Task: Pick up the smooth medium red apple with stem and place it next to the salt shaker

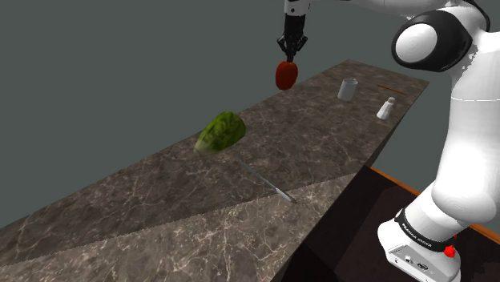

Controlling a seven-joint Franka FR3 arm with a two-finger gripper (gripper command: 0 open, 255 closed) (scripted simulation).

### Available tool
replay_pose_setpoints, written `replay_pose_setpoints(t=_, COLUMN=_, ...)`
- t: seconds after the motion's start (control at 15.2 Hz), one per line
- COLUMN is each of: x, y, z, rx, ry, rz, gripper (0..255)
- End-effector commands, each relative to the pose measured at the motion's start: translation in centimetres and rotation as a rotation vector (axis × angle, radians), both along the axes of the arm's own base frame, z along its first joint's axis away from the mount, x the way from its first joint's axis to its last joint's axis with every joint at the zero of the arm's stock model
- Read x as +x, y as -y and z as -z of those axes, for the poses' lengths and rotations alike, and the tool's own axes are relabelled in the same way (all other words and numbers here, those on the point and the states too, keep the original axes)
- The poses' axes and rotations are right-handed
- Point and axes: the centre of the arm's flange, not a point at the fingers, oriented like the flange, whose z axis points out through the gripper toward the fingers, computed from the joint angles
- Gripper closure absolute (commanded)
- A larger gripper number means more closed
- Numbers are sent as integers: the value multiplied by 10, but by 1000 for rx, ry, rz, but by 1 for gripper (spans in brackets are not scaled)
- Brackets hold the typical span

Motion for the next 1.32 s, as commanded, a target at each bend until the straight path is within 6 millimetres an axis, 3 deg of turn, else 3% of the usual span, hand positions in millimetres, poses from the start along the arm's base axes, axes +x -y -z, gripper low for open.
replay_pose_setpoints(t=0.0, x=-1, y=1, z=-11, rx=0, ry=0, rz=0, gripper=255)
replay_pose_setpoints(t=0.73, x=-1, y=1, z=-65, rx=0, ry=0, rz=0, gripper=255)
replay_pose_setpoints(t=1.25, x=-57, y=90, z=-60, rx=0, ry=0, rz=0, gripper=255)
